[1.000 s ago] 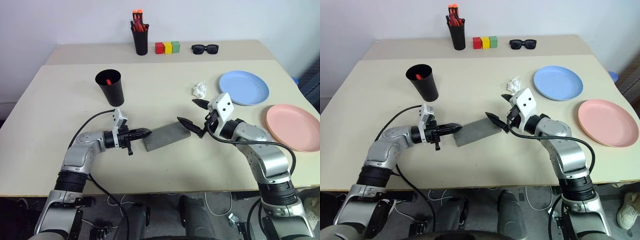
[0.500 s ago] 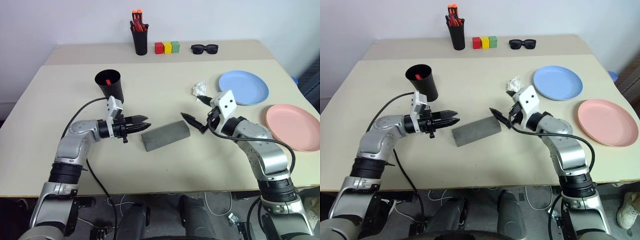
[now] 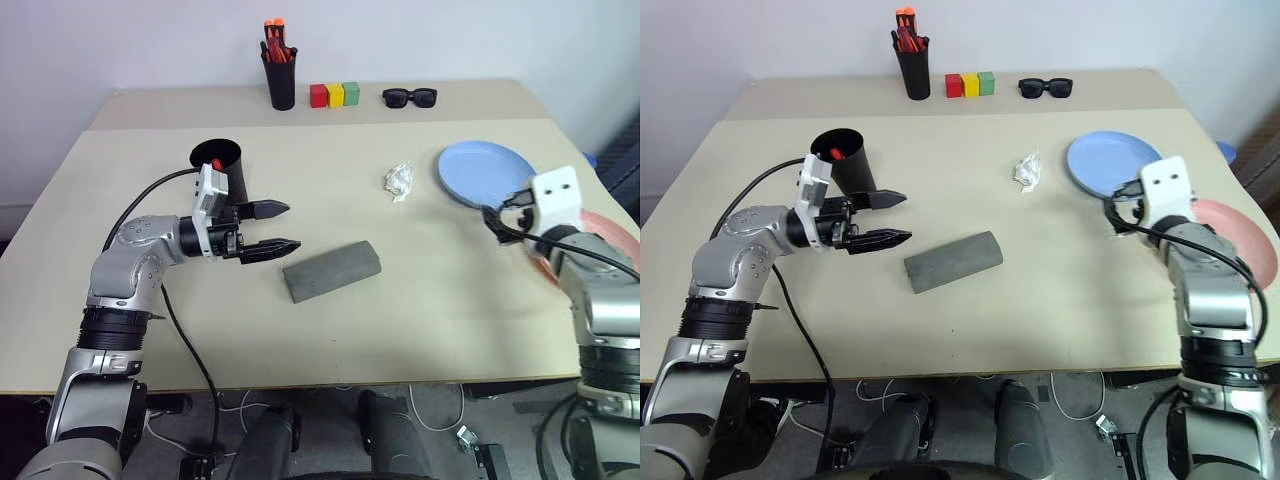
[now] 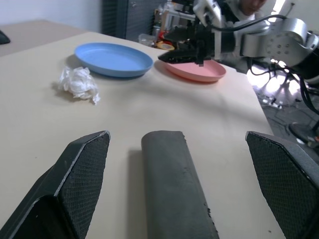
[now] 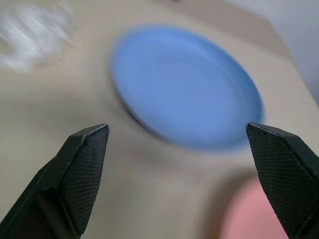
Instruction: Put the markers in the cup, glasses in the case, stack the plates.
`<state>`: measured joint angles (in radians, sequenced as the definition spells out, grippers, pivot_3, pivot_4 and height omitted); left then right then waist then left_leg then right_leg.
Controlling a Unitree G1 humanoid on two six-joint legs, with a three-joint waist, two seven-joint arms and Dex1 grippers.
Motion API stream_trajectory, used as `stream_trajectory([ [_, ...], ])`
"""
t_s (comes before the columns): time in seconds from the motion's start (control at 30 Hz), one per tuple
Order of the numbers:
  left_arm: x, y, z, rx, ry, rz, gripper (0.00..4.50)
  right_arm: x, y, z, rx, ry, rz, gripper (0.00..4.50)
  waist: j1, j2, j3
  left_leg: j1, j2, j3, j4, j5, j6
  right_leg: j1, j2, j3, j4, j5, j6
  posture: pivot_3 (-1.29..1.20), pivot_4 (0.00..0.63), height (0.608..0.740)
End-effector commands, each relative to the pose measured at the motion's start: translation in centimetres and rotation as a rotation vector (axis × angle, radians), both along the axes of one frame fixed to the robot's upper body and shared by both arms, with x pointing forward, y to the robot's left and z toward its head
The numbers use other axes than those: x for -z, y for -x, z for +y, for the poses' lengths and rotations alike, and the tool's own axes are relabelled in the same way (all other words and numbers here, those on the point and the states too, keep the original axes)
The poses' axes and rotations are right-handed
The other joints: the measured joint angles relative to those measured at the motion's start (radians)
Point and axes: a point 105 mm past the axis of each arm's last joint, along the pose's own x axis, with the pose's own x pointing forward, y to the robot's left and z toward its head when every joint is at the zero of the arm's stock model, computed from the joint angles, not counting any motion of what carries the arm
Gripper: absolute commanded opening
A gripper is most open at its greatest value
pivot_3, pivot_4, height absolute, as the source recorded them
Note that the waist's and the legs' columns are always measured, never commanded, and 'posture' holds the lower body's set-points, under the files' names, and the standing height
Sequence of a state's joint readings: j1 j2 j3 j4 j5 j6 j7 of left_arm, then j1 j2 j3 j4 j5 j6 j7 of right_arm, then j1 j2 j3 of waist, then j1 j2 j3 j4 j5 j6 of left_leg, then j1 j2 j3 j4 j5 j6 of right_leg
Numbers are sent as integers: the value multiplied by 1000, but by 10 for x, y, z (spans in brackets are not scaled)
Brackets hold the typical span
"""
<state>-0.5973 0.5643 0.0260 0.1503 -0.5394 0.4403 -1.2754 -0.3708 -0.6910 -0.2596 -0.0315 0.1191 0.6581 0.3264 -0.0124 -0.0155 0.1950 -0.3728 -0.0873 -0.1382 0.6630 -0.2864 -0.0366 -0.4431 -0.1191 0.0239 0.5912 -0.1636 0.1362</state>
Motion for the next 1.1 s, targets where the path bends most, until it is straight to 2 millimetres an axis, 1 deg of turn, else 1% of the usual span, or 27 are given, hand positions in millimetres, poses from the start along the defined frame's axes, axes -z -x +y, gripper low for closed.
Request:
stream_trajectory([
  [0.03,-13,1,0,13,8,-61,4471,3,11,-23,98,36,49,4500,-1,0,0,0,0,0,0,0,0,0,0,0,0,0,0,0,150,740],
  [0.13,-11,2,0,15,3,-67,4471,23,21,-36,160,9,136,4500,-1,0,0,0,0,0,0,0,0,0,0,0,0,0,0,0,150,740],
  [0.2,-10,2,0,15,2,-65,4471,34,23,-33,152,-91,172,4500,-1,0,0,0,0,0,0,0,0,0,0,0,0,0,0,0,150,740],
  [0.27,-9,3,0,12,-2,-67,4471,41,26,-34,158,-118,207,4500,-3,0,0,0,0,0,0,0,0,0,0,0,0,0,0,0,150,740],
  [0.37,-8,3,1,9,-7,-71,4500,48,30,-43,204,-134,233,3667,-1,0,0,0,0,1,0,0,0,0,0,0,0,0,0,0,150,740],
  [0.47,-8,3,1,4,-8,-75,4500,47,30,-47,224,-143,230,2174,1,0,0,0,0,1,0,0,0,1,0,0,-1,0,0,0,150,740],
  [0.6,-8,3,1,0,-7,-75,4500,43,26,-46,217,-131,221,78,-1,0,0,0,0,1,0,0,0,1,0,0,-2,0,0,0,150,740],
  [0.67,-8,3,1,-6,-5,-75,4500,36,24,-50,232,-86,192,22,-1,0,0,0,0,1,0,0,0,1,0,0,-3,0,0,0,150,740],
  [0.7,-8,2,2,-13,-4,-77,4500,29,21,-54,249,-62,164,22,-1,0,0,0,0,1,0,0,0,1,0,0,-3,0,0,0,150,740],
  [0.77,-9,0,2,-26,4,-83,4500,14,16,-57,266,-37,101,22,-1,0,0,0,0,1,0,0,0,1,0,0,-3,0,0,0,150,740],
  [0.83,-12,-2,3,-42,24,-80,4500,-7,6,-53,243,7,12,22,-1,0,0,0,0,1,0,0,0,1,0,0,-4,0,0,0,150,740],
  [0.93,-13,-4,3,-62,34,-85,4500,-31,-17,-33,144,6,-99,22,-8,1,0,0,0,2,0,0,0,1,0,0,-4,0,0,0,150,740],
  [1.03,-14,-6,2,-81,40,-100,4500,-39,-40,-12,51,60,-126,22,-12,1,0,1,1,2,-1,0,0,1,0,0,-4,0,0,0,150,740],
  [1.1,-16,-8,2,-97,51,-112,4500,-45,-60,6,-17,91,-149,22,-13,1,0,1,1,2,-1,0,0,1,0,0,-4,0,0,0,150,740],
])
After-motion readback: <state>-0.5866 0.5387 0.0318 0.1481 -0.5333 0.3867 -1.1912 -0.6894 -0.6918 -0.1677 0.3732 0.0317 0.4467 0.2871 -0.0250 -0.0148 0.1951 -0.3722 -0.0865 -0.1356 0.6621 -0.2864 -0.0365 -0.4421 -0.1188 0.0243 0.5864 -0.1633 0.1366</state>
